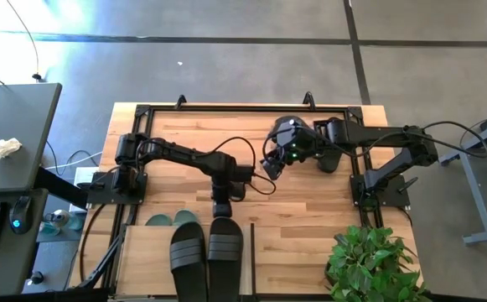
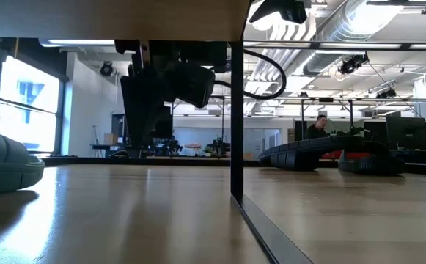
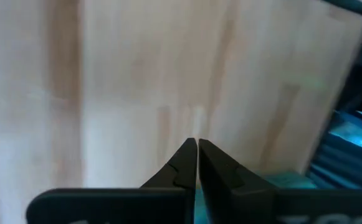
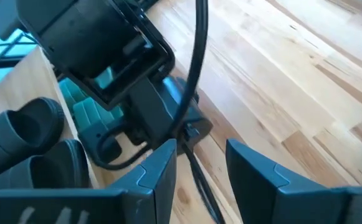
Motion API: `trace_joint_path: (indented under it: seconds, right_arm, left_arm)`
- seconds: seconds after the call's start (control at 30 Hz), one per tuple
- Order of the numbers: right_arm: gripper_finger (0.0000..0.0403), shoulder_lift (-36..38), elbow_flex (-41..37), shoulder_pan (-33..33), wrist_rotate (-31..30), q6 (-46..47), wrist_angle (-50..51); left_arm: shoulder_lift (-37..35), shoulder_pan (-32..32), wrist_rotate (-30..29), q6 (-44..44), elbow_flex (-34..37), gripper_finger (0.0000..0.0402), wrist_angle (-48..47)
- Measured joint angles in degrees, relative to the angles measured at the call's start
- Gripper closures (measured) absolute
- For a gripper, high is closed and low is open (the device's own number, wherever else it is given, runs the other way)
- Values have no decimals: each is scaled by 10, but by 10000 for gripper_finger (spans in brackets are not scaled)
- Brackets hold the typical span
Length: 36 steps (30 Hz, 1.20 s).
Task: Pick and place slides into the shelf
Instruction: Put the green slipper under the shelf
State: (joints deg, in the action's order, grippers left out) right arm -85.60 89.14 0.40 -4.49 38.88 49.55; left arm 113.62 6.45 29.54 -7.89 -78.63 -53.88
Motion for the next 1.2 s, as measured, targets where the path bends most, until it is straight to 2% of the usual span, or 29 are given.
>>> trace_joint_path:
  seconds: [0.07, 0.27, 0.47, 0.63, 0.8, 1.2]
  right_arm:
    - [274, 0, 0, 0, -3, 1, 13]
    - [274, 0, 0, 0, -15, -1, 29]
    - [274, 0, 0, -3, 1, -5, 31]
    - [274, 0, 0, -8, 16, -27, 31]
    - [274, 0, 0, -20, 29, -33, 34]
    - [274, 0, 0, -54, 67, -44, 34]
  left_arm:
    - [0, -2, -22, -3, 4, 397, 14]
    - [-1, -5, -22, -4, 38, 397, 33]
    - [-1, 1, -20, -31, 80, 397, 54]
    - [-1, -2, -11, -58, 104, 397, 50]
    - [-2, -1, 23, -70, 127, 397, 54]
    - [0, -29, 51, -76, 136, 396, 12]
